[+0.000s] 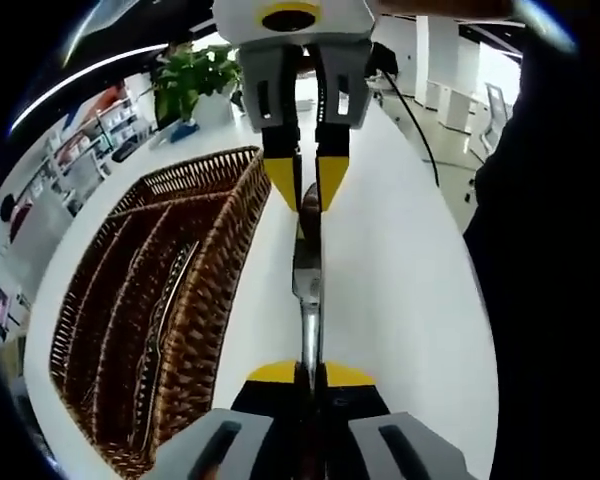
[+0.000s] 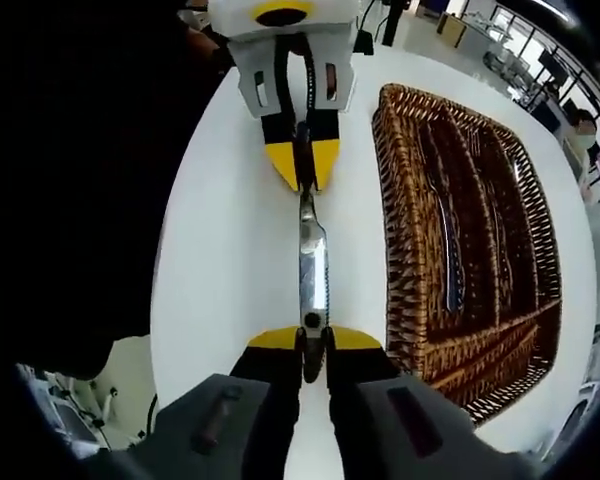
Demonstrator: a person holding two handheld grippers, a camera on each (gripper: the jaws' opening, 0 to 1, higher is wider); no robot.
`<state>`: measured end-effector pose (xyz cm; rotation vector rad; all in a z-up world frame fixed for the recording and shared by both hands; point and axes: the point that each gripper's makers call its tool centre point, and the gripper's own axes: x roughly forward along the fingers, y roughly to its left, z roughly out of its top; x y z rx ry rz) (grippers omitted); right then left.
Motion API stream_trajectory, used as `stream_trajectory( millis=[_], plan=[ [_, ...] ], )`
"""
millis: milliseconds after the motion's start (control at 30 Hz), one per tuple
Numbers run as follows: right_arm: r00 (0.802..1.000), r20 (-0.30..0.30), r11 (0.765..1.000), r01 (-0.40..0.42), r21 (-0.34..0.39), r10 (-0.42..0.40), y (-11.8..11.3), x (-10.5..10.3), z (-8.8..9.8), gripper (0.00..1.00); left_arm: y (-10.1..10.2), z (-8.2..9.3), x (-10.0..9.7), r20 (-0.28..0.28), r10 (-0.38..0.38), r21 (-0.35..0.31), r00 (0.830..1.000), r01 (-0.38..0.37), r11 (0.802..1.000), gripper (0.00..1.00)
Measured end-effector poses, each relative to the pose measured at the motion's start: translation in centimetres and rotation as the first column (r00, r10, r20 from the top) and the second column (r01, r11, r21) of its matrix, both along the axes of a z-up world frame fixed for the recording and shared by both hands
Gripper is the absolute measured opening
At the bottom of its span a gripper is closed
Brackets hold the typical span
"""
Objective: Arrange the knives, forks, and spoons in their matching storage slots by inserting each utensil handle-first until every utensil is classified and aligned in the correct compartment
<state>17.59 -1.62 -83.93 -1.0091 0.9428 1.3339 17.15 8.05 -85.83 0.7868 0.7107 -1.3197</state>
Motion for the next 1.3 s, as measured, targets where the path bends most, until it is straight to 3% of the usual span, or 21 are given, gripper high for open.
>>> stream_trajectory(
  millis=[200,300,400,733,867,933,1067,1133,1267,1300],
  plan=[
    [1.0,-0.004,0.999,0.016,0.03,-0.016,0.2,0.0,0.4,0.09,0.2,0.4,-0.1,-0.002,0.007,-0.005,1.0,-0.007,1.0,0.03],
    [1.0,0.0,0.998,0.026,0.055,-0.026,0.4,0.2,0.8,0.17,0.4,0.5,-0.2,0.001,-0.003,0.006,1.0,0.003,1.0,0.04],
    [0.998,0.009,0.993,0.057,0.101,-0.058,0.8,0.6,1.8,0.19,0.4,0.8,-0.8,-0.018,-0.015,0.008,1.0,0.015,1.0,0.04],
    [0.983,0.04,0.958,0.164,0.233,-0.178,0.3,1.2,4.6,0.58,0.8,2.1,-0.9,-0.03,-0.03,0.015,0.999,0.03,0.999,0.04],
    [0.949,0.015,0.892,0.289,0.348,-0.314,0.1,2.0,6.4,0.71,1.1,2.6,-0.5,-0.039,-0.024,0.025,0.999,0.025,0.999,0.04],
    [0.92,0.031,0.853,0.35,0.386,-0.392,-0.7,2.9,6.8,0.76,1.1,2.9,-0.1,-0.044,-0.017,0.026,0.999,0.019,0.999,0.04],
    [0.851,-0.027,0.754,0.48,0.449,-0.525,-2.1,3.2,7.4,0.92,1.4,3.7,0.7,-0.034,-0.015,0.04,0.999,0.016,0.999,0.04],
    [0.809,-0.044,0.693,0.529,0.489,-0.586,-3.3,3.4,8.0,0.97,1.5,4.1,1.0,-0.036,-0.007,0.047,0.999,0.009,0.999,0.04],
    [0.764,-0.042,0.64,0.569,0.516,-0.644,-5.3,3.6,8.9,0.99,1.7,4.9,1.7,-0.031,-0.001,0.064,1.0,0.003,0.998,0.04],
    [0.76,-0.041,0.634,0.569,0.524,-0.648,-5.6,3.6,9.1,0.99,1.7,5.0,1.8,-0.029,-0.001,0.067,1.0,0.002,0.998,0.04]
  ],
)
